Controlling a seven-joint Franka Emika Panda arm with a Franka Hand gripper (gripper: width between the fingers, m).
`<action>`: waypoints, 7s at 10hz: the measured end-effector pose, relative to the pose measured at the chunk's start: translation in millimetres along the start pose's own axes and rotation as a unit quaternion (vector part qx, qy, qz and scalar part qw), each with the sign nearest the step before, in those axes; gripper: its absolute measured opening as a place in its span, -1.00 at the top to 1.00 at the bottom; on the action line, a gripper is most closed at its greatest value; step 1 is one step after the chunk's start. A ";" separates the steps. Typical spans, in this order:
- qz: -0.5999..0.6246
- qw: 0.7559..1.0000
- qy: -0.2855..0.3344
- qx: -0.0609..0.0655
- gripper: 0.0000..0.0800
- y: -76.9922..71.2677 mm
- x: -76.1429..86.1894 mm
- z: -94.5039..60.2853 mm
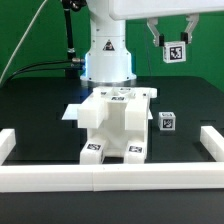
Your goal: Assemble chair
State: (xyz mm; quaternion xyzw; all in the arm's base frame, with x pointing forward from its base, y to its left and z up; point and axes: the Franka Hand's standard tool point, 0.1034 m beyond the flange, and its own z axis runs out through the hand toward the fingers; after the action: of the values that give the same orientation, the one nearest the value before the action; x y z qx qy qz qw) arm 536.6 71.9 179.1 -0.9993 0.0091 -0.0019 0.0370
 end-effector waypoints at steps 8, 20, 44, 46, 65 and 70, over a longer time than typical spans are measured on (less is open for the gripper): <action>-0.071 0.997 -0.001 -0.034 0.30 51.1 16.3 31.2; -0.066 0.997 0.011 -0.040 0.30 60.4 26.0 36.6; -0.058 0.997 0.019 -0.043 -0.23 59.6 23.7 44.4; -0.058 0.997 0.019 -0.043 -0.51 59.6 23.7 44.4; -0.003 1.000 0.018 -0.020 0.29 52.8 27.8 55.5; 0.001 1.000 0.018 -0.020 0.29 52.8 27.8 55.5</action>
Offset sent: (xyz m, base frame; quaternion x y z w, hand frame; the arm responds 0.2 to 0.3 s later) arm 0.0303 -0.0366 -0.0091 -0.0366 0.0276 -0.0999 0.9939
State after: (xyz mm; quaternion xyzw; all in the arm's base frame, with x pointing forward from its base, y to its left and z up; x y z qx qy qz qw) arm 563.7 22.8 119.9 -0.9996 0.0104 -0.0199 0.0174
